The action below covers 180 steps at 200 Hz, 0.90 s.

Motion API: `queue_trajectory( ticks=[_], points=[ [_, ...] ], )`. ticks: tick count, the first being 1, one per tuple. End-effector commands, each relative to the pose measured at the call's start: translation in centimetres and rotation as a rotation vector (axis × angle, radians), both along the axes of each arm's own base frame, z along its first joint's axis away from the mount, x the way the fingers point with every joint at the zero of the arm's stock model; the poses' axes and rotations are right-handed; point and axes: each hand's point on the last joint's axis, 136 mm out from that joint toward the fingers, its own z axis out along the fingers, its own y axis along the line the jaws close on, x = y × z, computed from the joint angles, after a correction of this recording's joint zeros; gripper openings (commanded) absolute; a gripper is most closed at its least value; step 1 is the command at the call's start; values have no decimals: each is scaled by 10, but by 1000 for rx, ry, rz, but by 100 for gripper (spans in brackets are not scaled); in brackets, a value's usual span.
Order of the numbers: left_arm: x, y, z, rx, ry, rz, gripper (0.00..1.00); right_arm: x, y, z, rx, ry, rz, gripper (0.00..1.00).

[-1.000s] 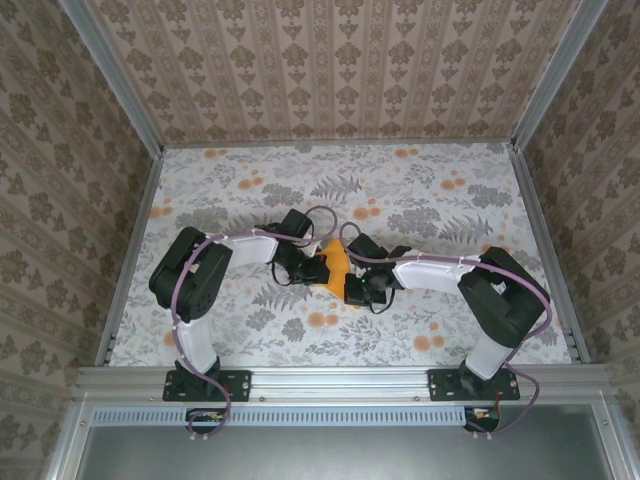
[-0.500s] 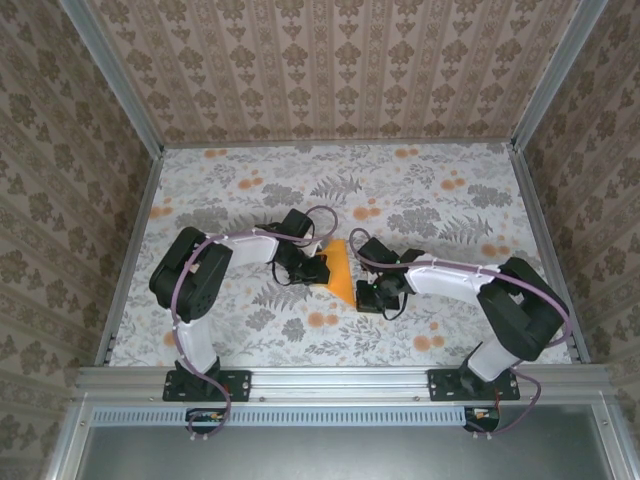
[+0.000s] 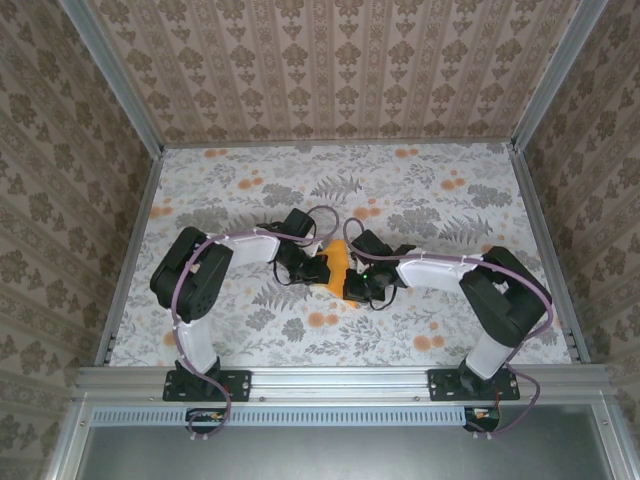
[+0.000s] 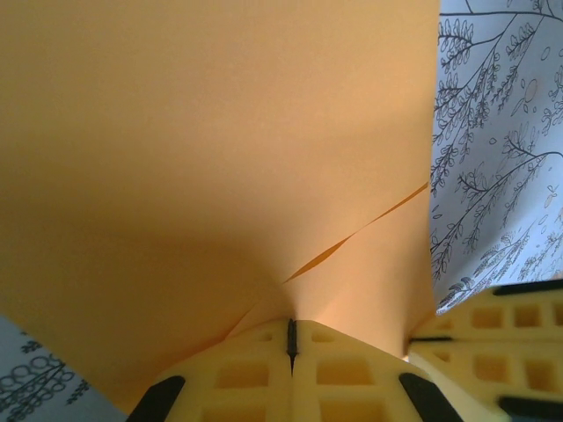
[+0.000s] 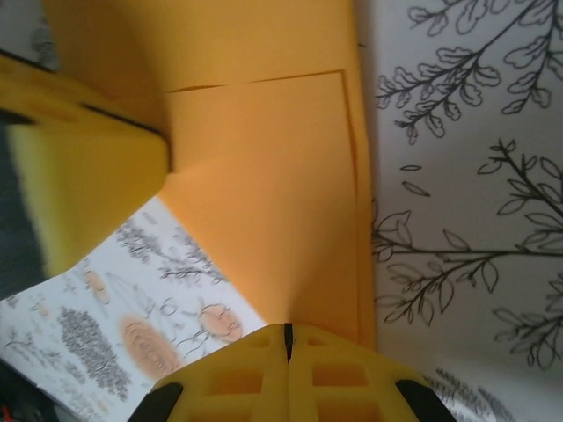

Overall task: Fold a paper plane with a square sheet of paper (fold left side to right side)
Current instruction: Third fold the triangle at the center of the table.

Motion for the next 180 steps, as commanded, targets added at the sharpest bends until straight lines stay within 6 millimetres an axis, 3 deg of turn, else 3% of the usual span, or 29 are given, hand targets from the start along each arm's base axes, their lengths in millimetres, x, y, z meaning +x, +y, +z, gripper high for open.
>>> queue_trajectory(
  ticks=[1, 44, 90, 137, 180],
  points=[
    [0, 12, -18, 92, -18, -3, 3, 0, -5, -7, -39, 26, -6, 0],
    [6, 1, 15, 14, -95, -7, 9, -16, -24, -30, -141, 88, 13, 0],
    [-16, -14, 38, -92, -97, -57, 5, -19, -29, -34, -165, 98, 33, 0],
    [-37, -21, 20, -93, -28, -99, 0, -18, -29, -34, -177, 99, 43, 0],
    [-37, -20, 4, -65, -10, -95, 0, -19, -31, -33, -188, 100, 50, 0]
  ],
)
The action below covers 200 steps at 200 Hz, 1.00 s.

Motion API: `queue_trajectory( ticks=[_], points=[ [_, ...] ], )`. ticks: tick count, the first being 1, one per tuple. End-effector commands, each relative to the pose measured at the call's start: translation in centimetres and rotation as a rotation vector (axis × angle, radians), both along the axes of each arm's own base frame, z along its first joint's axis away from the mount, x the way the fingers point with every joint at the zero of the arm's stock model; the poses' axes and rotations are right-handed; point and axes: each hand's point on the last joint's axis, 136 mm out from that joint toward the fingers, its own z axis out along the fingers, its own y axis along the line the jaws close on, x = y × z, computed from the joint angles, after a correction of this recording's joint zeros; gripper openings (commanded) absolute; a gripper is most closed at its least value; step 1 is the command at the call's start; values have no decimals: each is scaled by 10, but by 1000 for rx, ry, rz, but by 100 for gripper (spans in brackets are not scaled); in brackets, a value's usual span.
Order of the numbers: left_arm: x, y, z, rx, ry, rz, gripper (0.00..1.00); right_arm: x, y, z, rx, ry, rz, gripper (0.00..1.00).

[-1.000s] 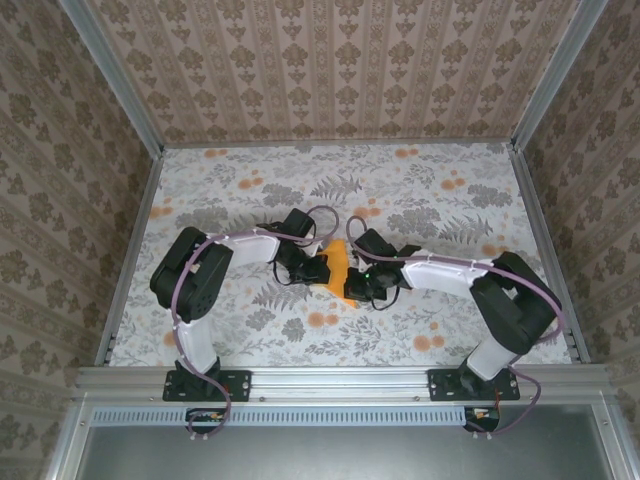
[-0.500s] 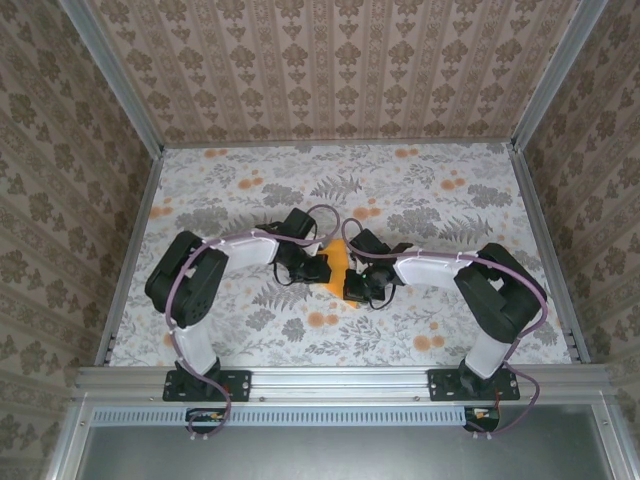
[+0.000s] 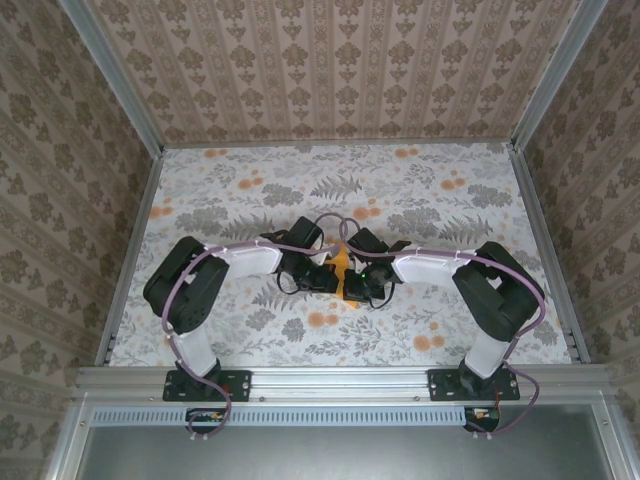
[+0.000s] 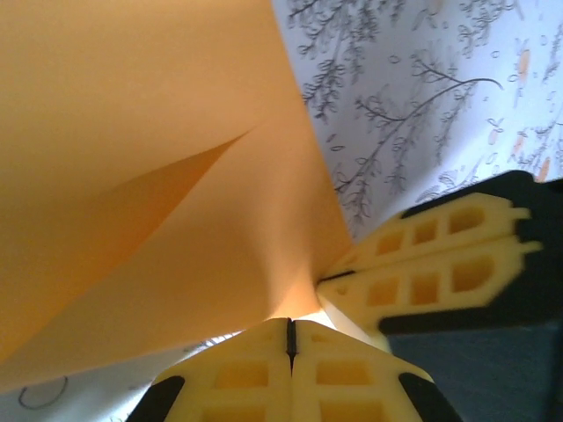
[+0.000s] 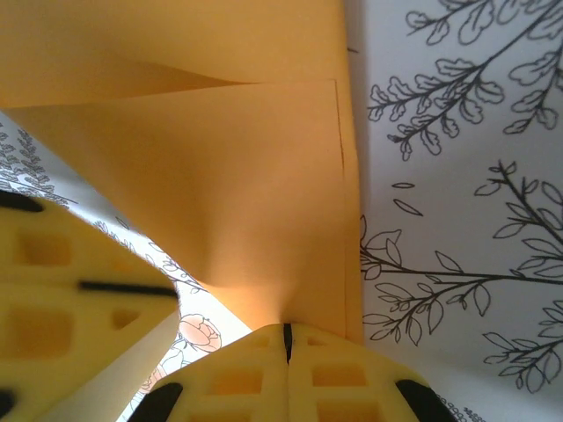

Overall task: Fold a paper plane with a square sheet of paper (fold left side to right side)
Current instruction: Third fold the triangle at the center of the table.

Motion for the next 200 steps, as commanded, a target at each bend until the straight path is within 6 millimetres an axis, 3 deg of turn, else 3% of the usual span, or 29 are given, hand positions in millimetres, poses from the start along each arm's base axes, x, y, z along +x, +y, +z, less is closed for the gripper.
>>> queue_trajectory(
  ticks=[1, 74, 137, 200],
  points=[
    [-4, 1, -10, 7, 27, -2, 0, -19, -29, -29, -150, 83, 3, 0],
    [14, 22, -27, 81, 16, 64, 0, -23, -36, -30, -187, 91, 18, 0],
    [21, 52, -40, 164, 11, 74, 0, -26, -39, -29, -195, 94, 25, 0],
    [52, 82, -38, 170, -12, 151, 0, -29, -39, -26, -179, 96, 27, 0]
  ],
)
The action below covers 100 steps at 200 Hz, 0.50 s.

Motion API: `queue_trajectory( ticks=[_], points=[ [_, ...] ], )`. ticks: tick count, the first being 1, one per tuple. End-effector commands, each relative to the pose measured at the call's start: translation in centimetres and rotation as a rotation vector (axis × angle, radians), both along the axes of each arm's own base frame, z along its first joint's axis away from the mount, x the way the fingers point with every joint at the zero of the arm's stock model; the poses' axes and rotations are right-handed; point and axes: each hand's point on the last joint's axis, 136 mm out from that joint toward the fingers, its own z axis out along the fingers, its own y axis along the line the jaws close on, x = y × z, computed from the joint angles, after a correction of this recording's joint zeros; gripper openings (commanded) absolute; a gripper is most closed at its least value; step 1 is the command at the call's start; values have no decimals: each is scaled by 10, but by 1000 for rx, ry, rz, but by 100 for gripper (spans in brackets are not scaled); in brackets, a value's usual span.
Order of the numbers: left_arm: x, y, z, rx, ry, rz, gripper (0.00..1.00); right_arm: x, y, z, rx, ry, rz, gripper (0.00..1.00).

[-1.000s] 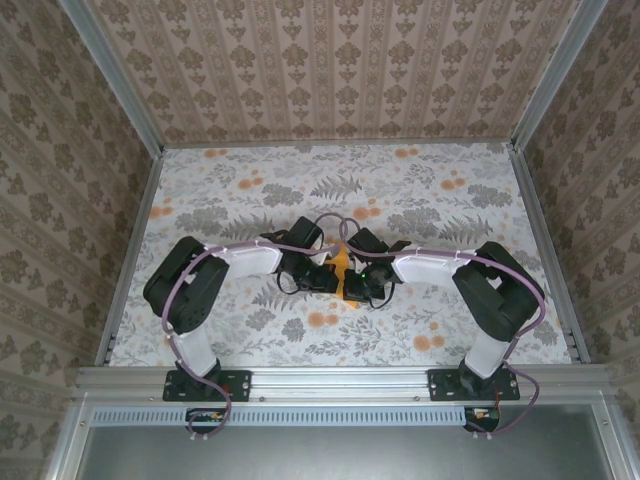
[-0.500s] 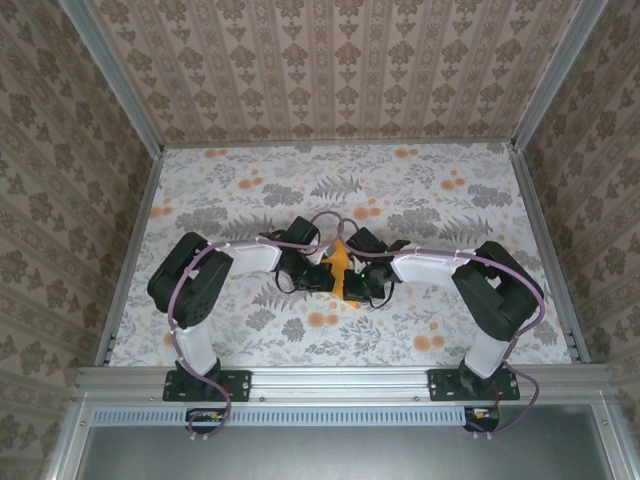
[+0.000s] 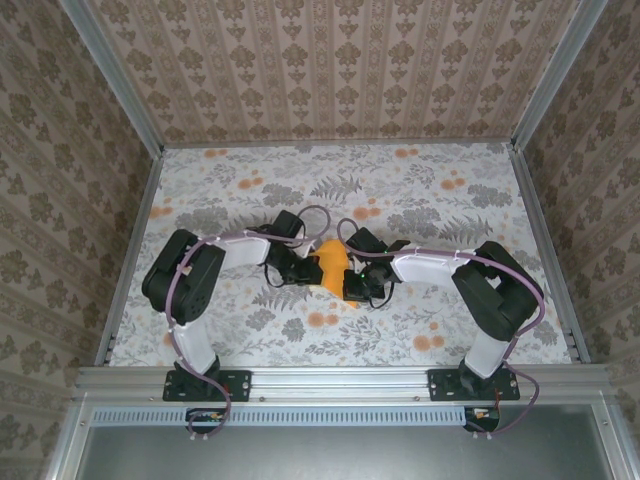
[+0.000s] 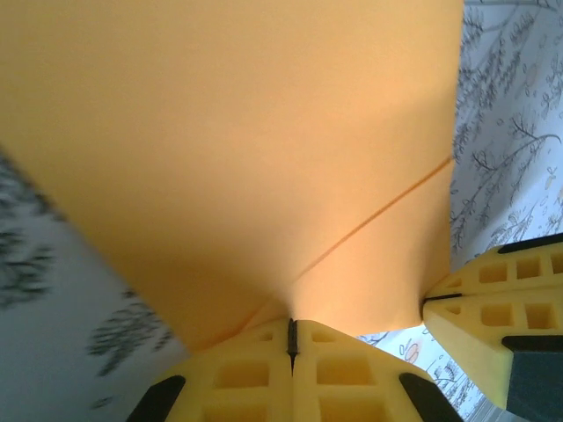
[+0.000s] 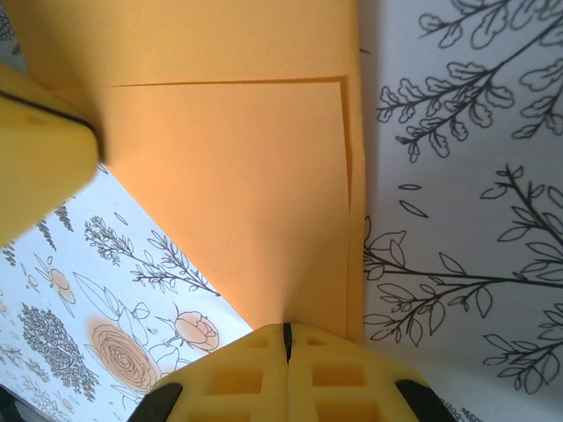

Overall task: Fold a paper plane with a square sheet of paper (fold left side to right side)
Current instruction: Third fold the triangle at the center of the table, then fourth fold the wing at the center of the table.

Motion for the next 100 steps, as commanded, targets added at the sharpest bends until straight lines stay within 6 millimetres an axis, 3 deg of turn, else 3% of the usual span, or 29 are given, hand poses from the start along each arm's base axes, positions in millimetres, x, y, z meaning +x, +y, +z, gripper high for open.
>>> queue_trajectory(
  ticks=[1, 36, 59, 75, 100],
  points=[
    [14, 40, -24, 144, -15, 57, 0, -29, -37, -26, -162, 99, 1, 0],
    [28, 46, -18, 135, -34, 88, 0, -26, -30, -22, -126, 85, 8, 0],
    [28, 44, -4, 109, -58, 94, 2, -13, -15, -5, -42, 16, 14, 0],
    [26, 45, 11, 81, -79, 107, 7, -1, -5, 16, 16, -65, 22, 14],
    [21, 50, 36, 44, -116, 150, 20, 17, -14, 43, 4, -207, 28, 34]
  ],
)
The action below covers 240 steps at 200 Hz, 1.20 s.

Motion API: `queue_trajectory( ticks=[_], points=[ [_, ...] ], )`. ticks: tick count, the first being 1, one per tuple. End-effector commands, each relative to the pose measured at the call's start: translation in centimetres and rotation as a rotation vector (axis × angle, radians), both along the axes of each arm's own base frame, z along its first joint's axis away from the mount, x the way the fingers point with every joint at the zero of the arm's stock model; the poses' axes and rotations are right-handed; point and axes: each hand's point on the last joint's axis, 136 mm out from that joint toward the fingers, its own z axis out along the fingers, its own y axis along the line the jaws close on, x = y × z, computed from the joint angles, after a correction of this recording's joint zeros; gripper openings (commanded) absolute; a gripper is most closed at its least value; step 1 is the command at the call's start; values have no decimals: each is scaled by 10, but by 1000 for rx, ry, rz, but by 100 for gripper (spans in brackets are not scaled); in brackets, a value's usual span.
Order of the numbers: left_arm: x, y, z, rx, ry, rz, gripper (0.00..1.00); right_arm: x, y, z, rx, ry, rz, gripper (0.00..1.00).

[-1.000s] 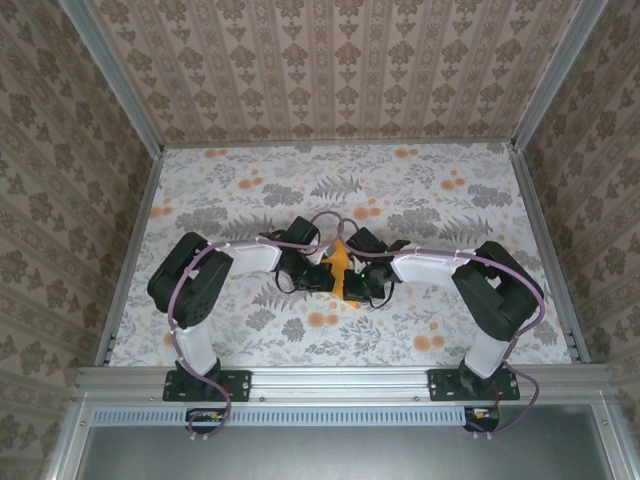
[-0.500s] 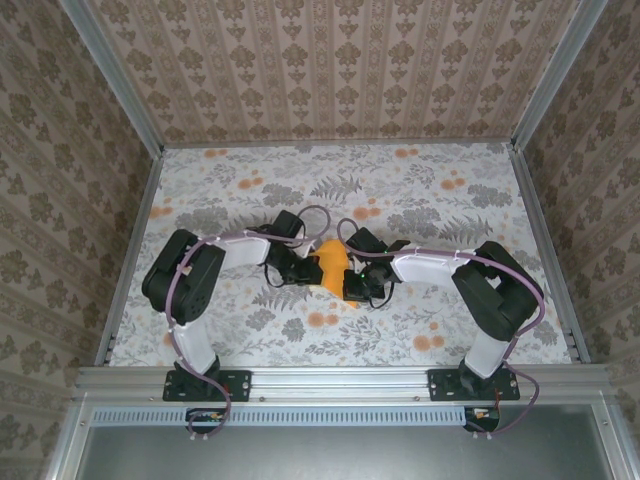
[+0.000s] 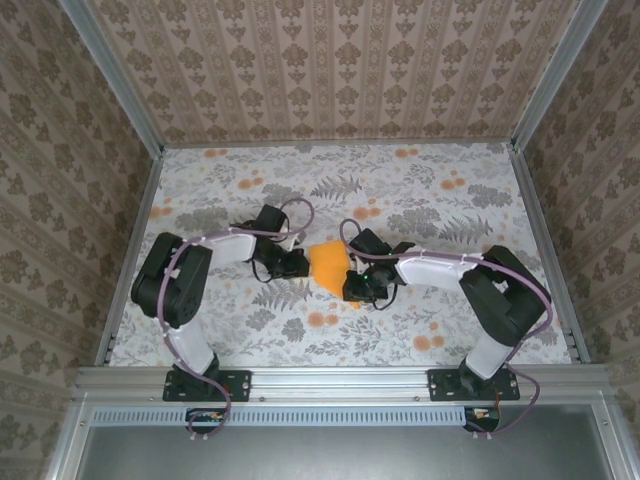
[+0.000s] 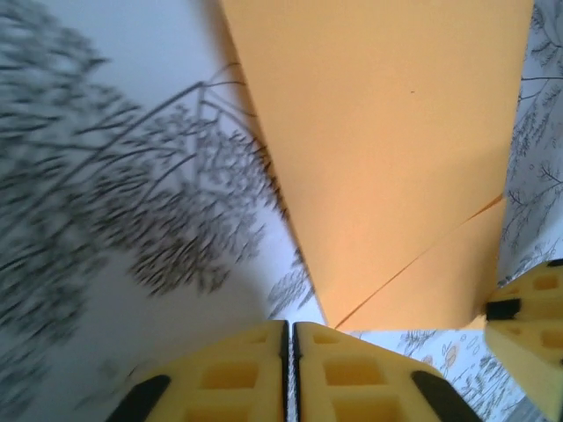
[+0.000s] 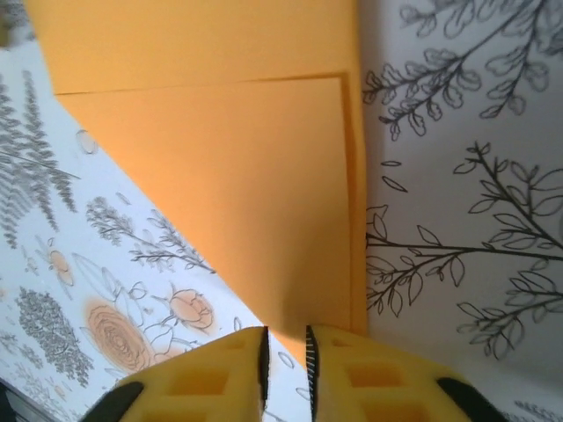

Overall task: Fold a paper plane with a square sheet of paper (fold left side to right side)
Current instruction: Fourth fold the wing at the center of the table.

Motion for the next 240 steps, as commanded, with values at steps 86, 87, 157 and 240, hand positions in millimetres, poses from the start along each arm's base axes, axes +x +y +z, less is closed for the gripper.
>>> queue_trajectory(
  ticks=[86, 87, 157, 240],
  points=[
    [-16, -10, 37, -168, -11, 186, 52, 48, -13, 51, -75, -388, 204, 72],
    [-16, -10, 37, -168, -11, 186, 52, 47, -14, 51, -75, -390, 205, 72],
    [-1, -41, 25, -201, 26, 164, 48, 24, -10, 52, -94, -491, 292, 69],
    [6, -62, 50, -297, 28, 156, 26, 11, 19, 34, -189, -551, 411, 66]
  ],
)
